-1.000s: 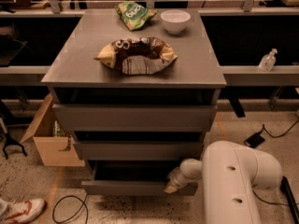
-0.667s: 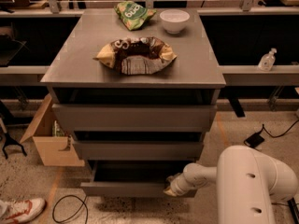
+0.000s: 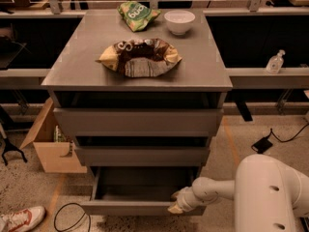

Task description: Open bottom drawer

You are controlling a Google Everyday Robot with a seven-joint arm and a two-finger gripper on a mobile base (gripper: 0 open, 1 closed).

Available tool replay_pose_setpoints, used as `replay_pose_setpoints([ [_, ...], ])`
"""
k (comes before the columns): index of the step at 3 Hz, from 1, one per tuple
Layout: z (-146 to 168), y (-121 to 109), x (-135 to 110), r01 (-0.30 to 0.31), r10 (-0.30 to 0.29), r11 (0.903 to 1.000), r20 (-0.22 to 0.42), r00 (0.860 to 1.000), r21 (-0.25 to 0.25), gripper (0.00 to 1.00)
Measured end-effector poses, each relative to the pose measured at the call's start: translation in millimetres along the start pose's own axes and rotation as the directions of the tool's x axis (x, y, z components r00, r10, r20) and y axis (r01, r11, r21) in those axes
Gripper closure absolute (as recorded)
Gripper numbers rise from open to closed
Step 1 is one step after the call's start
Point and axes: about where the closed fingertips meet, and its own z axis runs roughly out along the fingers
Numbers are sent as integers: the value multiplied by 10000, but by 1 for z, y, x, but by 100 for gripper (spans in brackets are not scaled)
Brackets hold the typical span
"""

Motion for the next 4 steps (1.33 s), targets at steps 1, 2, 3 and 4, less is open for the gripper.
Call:
replay_pose_setpoints([
  [1,3,16,8,-31,30,10000,-102,9999,-77,100],
  [2,-2,37,22,-244,244,9997,-23,9997,-27,100],
  [3,-3,44,25,-319,319,9995,3,9995,-16,100],
  [4,-1,64,39,-588,589,9983,73,9982,-56,100],
])
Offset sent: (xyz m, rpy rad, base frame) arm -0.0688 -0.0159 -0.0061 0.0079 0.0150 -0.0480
